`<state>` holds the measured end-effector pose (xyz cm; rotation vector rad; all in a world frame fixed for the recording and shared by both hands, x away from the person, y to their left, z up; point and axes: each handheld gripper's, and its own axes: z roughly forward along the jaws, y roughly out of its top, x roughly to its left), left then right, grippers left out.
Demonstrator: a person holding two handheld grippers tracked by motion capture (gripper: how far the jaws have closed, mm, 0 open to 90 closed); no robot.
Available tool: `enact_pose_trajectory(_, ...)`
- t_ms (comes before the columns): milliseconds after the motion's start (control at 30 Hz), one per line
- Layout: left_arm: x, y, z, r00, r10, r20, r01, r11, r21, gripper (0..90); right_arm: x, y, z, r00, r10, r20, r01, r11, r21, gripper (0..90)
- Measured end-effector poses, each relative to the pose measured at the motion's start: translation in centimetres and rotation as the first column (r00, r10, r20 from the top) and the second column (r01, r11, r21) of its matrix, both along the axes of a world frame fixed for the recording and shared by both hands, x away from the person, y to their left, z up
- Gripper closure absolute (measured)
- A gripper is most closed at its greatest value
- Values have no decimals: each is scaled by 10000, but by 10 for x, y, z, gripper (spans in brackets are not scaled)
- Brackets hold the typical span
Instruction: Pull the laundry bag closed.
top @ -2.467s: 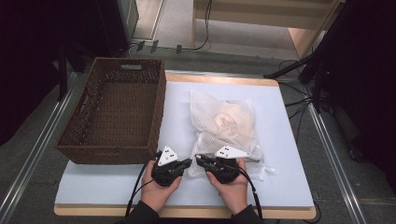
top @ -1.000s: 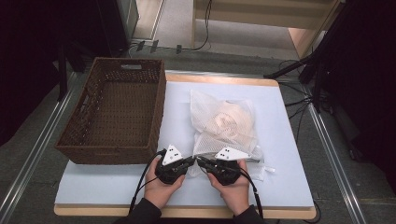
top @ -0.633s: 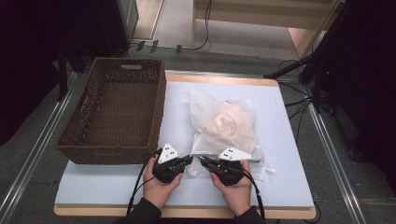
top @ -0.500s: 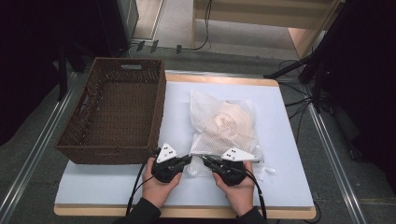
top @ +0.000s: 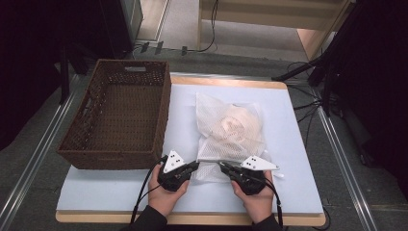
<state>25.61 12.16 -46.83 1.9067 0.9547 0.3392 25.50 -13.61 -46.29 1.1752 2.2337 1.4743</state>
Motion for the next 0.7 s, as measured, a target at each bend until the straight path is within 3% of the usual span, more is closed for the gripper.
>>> enact_pose_trajectory(267, 1, 4, 0, 9998, 148, -106, -152, 9994, -313, 894, -1, -12, 1, 9998, -209, 1, 209, 9998, 15, 870)
enact_pose_trajectory(700, -1, 3, 0, 9999, 144, 24, -144, 9996, -243, 892, -1, -21, -1, 9994, -338, 1, 338, 9994, 1, 870)
